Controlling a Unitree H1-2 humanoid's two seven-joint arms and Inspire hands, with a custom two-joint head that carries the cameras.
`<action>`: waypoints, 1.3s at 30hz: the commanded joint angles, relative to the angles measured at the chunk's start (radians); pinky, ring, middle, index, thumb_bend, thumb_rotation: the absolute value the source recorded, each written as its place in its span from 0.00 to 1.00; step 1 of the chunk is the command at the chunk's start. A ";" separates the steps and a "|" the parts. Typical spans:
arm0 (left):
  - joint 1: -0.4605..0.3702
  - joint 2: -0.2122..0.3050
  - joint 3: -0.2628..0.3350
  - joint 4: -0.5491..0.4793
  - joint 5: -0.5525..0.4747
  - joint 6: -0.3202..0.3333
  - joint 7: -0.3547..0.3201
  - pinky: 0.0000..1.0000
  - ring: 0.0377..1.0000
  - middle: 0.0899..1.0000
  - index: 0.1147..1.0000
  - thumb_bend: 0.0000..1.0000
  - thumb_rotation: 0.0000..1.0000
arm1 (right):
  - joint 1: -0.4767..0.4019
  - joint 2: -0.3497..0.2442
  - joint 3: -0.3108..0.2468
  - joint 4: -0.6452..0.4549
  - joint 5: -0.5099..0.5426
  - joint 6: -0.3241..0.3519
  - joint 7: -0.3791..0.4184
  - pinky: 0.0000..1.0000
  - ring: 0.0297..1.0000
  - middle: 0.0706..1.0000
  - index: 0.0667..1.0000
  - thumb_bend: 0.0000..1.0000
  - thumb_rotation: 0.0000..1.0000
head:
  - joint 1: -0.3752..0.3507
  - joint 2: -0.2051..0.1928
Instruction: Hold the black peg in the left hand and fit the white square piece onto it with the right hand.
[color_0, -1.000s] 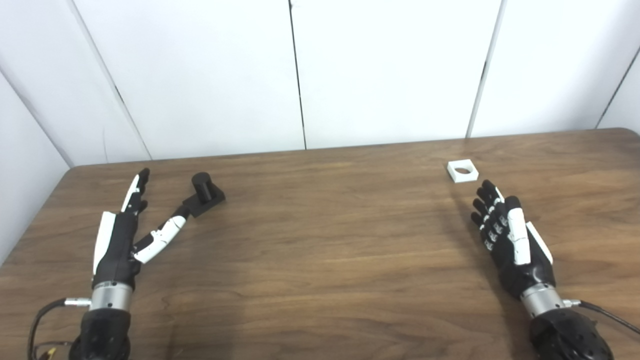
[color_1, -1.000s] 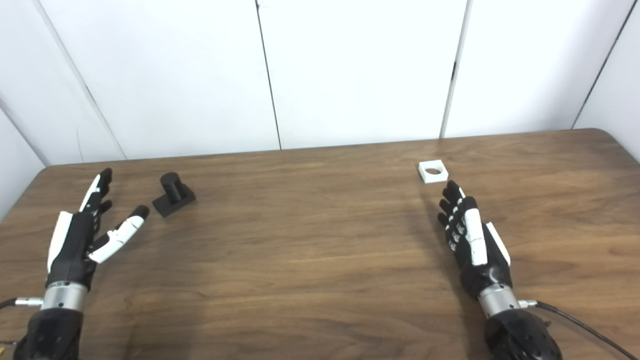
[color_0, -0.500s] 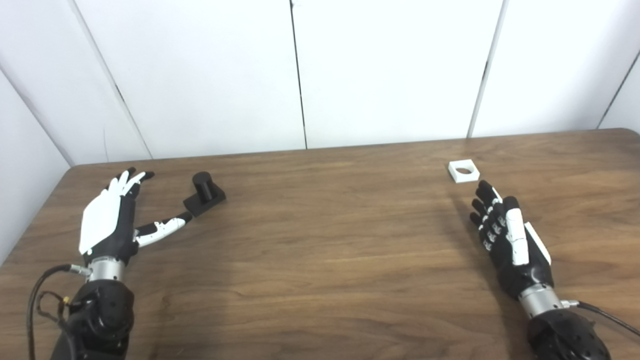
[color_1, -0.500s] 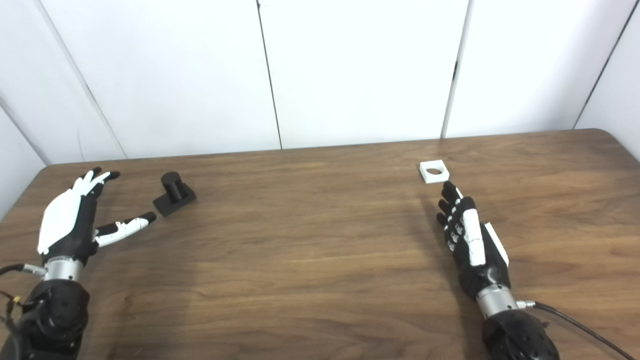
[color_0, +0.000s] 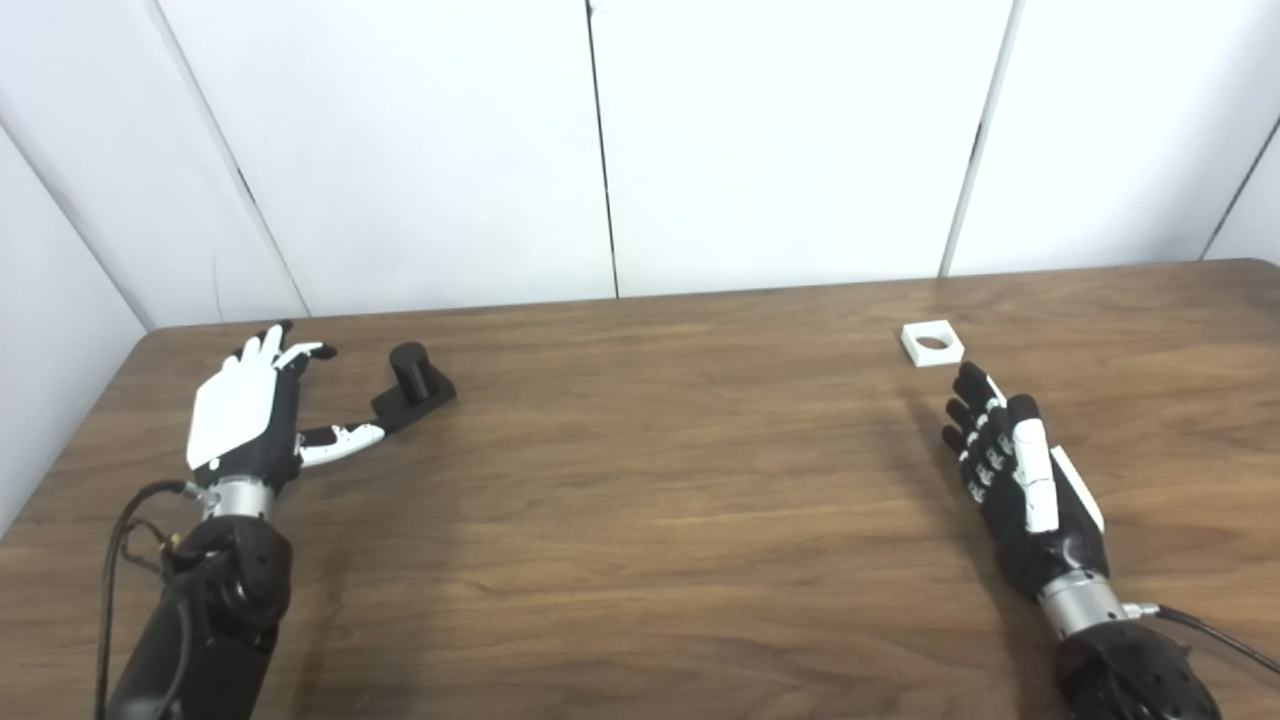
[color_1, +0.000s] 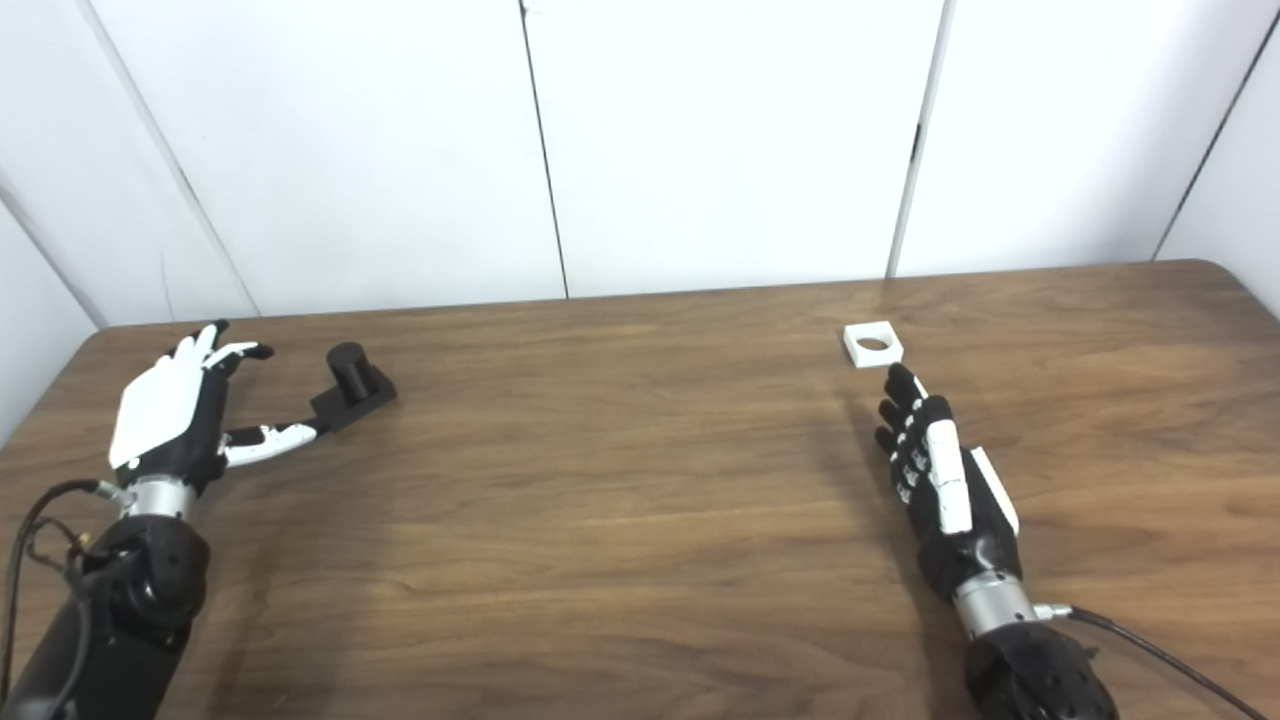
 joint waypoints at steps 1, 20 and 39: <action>-0.069 0.037 -0.003 0.006 0.012 -0.010 0.029 1.00 1.00 0.99 0.74 0.84 0.46 | 0.013 0.020 0.003 0.001 0.000 -0.030 -0.004 1.00 1.00 1.00 0.97 0.63 1.00 | -0.001 0.000; -0.141 0.005 -0.074 0.149 -0.005 -0.011 0.051 1.00 1.00 0.97 0.75 0.83 0.52 | 0.028 0.023 0.000 -0.018 -0.004 -0.030 -0.005 1.00 1.00 1.00 0.98 0.61 1.00 | -0.015 0.004; -0.111 -0.007 -0.073 0.109 -0.073 -0.025 0.015 1.00 1.00 0.93 0.69 0.79 0.47 | 0.024 0.028 0.000 -0.018 -0.005 -0.017 -0.008 1.00 1.00 1.00 0.97 0.60 1.00 | -0.017 0.008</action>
